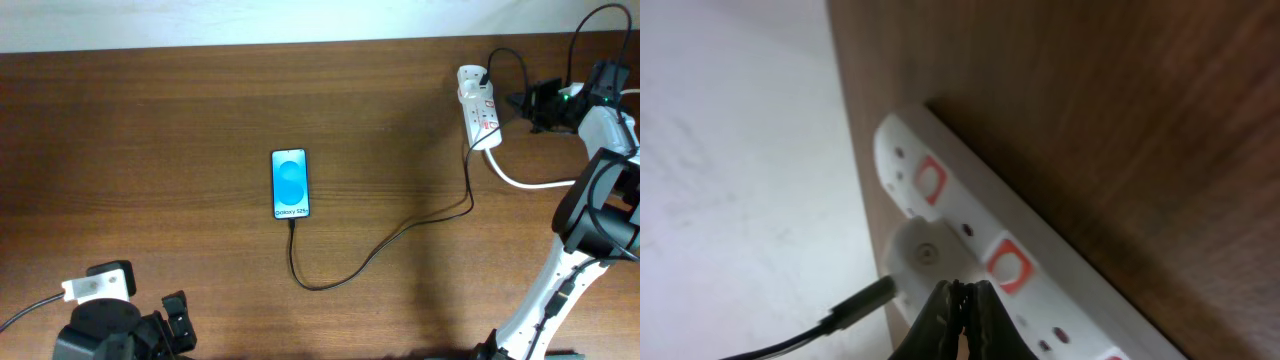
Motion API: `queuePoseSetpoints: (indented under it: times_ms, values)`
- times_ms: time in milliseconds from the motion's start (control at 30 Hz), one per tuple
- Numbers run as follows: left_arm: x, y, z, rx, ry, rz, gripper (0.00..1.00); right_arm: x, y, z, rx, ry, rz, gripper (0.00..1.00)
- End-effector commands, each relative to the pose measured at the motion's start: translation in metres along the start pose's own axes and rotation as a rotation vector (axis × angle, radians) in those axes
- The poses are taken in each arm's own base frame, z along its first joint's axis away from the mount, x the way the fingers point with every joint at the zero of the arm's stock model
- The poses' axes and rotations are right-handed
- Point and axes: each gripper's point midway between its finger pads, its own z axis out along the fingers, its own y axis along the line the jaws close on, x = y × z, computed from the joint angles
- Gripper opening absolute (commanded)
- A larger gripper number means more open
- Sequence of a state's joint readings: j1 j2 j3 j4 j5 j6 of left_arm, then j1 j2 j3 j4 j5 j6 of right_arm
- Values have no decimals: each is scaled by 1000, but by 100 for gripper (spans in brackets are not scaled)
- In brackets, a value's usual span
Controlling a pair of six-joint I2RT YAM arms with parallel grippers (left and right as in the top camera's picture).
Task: Plug charger to phone and switch on socket
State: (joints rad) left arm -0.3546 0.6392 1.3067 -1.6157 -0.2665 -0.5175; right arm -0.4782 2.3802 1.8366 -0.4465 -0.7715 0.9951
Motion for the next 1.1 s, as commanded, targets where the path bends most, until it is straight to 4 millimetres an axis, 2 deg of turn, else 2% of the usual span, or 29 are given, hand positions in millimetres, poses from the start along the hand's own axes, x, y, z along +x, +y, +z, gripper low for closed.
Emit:
queuePoseSetpoints:
  times_ms: [0, 533, 733, 867, 1067]
  values:
    - [0, 2, 0, -9, -6, -5, 99, 3, 4, 7, 24, -20, -22, 4]
    - [0, 2, 0, -9, -6, -5, 99, 21, 1, 22, 70, -2, -25, 4]
    - [0, 2, 0, -9, -6, -5, 99, 30, -2, 31, 87, 15, 23, 4]
    - [0, 2, 0, -9, -6, -5, 99, 28, -10, 39, 102, 11, 30, 4]
    - [0, 2, 0, -9, -6, -5, 99, 23, -3, 39, 72, -5, 15, 4]
